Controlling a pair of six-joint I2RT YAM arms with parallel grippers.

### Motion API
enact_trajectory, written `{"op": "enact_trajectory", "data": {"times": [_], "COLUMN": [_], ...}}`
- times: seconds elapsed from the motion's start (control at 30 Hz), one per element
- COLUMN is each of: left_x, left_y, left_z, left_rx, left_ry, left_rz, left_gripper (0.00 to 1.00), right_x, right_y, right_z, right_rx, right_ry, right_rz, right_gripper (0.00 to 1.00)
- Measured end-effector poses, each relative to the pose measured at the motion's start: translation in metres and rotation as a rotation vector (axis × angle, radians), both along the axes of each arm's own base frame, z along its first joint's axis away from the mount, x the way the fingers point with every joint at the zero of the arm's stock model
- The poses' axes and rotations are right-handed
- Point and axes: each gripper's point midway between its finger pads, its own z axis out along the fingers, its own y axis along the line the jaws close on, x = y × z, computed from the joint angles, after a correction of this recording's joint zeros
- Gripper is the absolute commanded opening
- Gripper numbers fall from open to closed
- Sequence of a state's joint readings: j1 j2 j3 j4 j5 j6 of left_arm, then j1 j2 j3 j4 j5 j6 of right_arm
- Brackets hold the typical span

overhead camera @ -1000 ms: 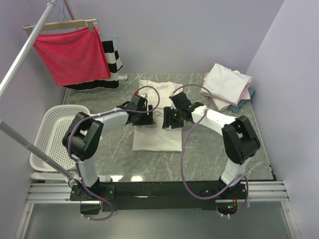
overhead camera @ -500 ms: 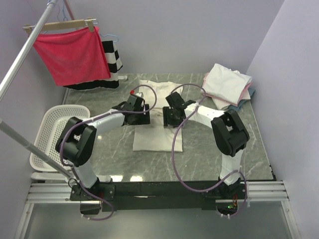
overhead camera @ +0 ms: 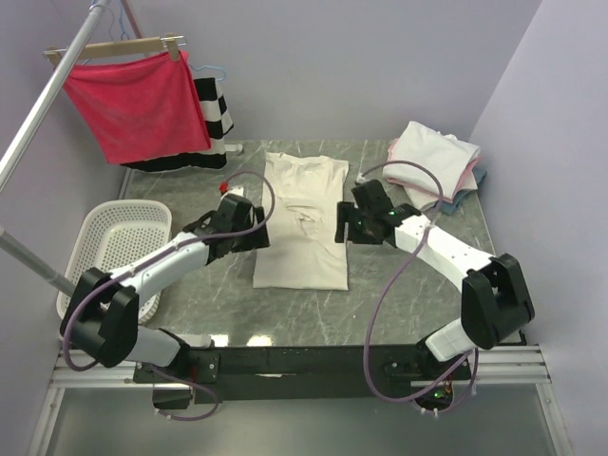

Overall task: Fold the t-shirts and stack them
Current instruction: Fold the tshirt

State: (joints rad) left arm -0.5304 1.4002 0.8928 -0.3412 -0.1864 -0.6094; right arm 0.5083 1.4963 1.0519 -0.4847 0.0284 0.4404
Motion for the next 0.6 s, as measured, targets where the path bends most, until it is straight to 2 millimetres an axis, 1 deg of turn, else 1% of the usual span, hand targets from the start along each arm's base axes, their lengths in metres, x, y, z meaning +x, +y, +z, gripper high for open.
{"op": "enact_trajectory", "data": {"times": [0.07,0.1,0.17,0.23,0.27,0.33,0.4,0.5,0.53,0.6], "left_x": [-0.016,-0.024,-0.045,-0.061,-0.067,-0.074,-0.076,-0.076,-0.077,-0.081], "left_y": [0.005,0.007,0.011,0.013,0.013,0.013,0.01,0.002,-0.002,-0.007], "left_z": [-0.013,-0.021,-0.039,-0.052,-0.054,-0.057,-0.054,-0.047,-0.046,-0.047], "left_rx": [-0.009,-0.016,-0.036,-0.052,-0.063,-0.085,-0.111,-0.162,-0.184,-0.218], "left_ry": [0.034,0.056,0.109,0.149,0.16,0.169,0.161,0.144,0.137,0.142], "left_rz": [0.005,0.006,0.001,-0.005,-0.008,-0.011,-0.022,-0.046,-0.056,-0.077], "left_gripper": [0.91,0.91,0.91,0.92,0.92,0.91,0.9,0.88,0.85,0.82], "right_x": [-0.012,-0.021,-0.042,-0.063,-0.07,-0.085,-0.094,-0.1,-0.1,-0.103], "right_y": [-0.007,-0.008,-0.007,-0.006,-0.006,-0.005,-0.003,0.005,0.008,0.012], "right_z": [-0.008,-0.015,-0.032,-0.048,-0.053,-0.061,-0.064,-0.063,-0.063,-0.064], "right_rx": [0.025,0.042,0.076,0.106,0.119,0.148,0.18,0.239,0.255,0.286], "right_ry": [0.032,0.058,0.124,0.189,0.211,0.252,0.271,0.285,0.287,0.293], "right_rz": [-0.013,-0.014,-0.005,0.004,0.004,0.009,0.013,0.022,0.026,0.032], "right_gripper": [0.79,0.79,0.79,0.79,0.79,0.79,0.78,0.78,0.78,0.78]}}
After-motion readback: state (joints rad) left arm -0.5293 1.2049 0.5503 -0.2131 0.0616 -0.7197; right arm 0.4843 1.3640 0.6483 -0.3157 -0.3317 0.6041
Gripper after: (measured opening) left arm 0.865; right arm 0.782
